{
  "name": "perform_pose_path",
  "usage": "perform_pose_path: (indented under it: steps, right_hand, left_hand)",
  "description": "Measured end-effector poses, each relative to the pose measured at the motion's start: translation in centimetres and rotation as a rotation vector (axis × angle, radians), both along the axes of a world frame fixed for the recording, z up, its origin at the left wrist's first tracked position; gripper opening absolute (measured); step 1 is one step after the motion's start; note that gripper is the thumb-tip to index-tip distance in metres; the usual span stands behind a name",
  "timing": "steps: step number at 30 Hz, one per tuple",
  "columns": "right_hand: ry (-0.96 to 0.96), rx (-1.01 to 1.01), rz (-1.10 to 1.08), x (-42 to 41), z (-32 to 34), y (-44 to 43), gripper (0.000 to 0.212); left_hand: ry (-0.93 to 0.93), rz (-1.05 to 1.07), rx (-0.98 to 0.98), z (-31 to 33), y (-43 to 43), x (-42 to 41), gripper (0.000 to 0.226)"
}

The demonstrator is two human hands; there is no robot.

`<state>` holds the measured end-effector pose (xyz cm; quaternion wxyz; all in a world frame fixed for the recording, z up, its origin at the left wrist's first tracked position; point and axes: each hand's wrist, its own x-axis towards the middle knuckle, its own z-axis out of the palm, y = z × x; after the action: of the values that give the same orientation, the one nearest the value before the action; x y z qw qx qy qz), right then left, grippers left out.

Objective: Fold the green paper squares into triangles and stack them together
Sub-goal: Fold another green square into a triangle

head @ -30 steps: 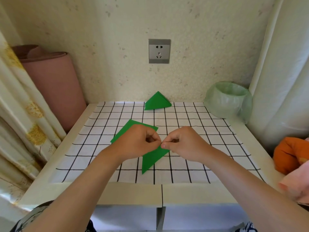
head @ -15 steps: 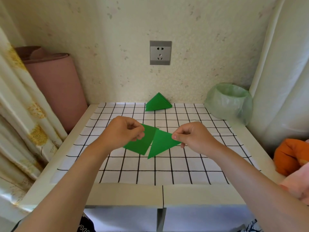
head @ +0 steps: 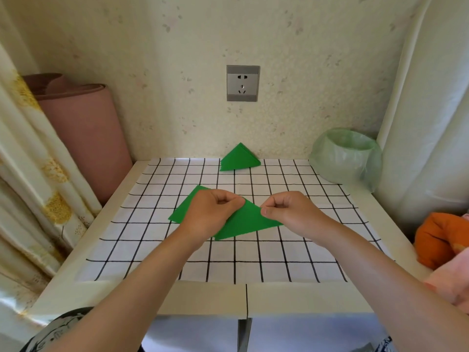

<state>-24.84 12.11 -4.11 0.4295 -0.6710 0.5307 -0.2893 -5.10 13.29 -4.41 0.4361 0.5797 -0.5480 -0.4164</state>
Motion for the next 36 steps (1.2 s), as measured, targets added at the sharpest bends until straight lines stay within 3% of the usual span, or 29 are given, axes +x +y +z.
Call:
perform_pose_path:
  steps: [5,17,24,29,36]
  right_hand:
    - [0.021,-0.094,-0.003,0.6,0.2,0.4,0.005]
    - [-0.021,-0.075,-0.038,0.7,0.2,0.4,0.005]
    - [-0.106,-0.116,-0.138,0.8,-0.1,0.0,0.008]
    - [-0.195,-0.082,-0.251,-0.4,0.2,-1.1,0.012]
    - [-0.19,-0.079,-0.38,-1.3,-0.2,-2.2,0.011]
  left_hand:
    - [-0.108,-0.139,-0.049,-0.2,0.6,-0.9,0.011]
    - [-0.274,-0.22,-0.13,-0.6,0.7,-0.7,0.011]
    - [-0.304,-0.206,-0.183,-0.4,0.4,-0.2,0.017]
    - [-0.27,-0.25,-0.117,-0.1,-0.1,1.6,0.018]
    - [-0.642,-0.281,-0.105,0.0,-0.7,4.4,0.013]
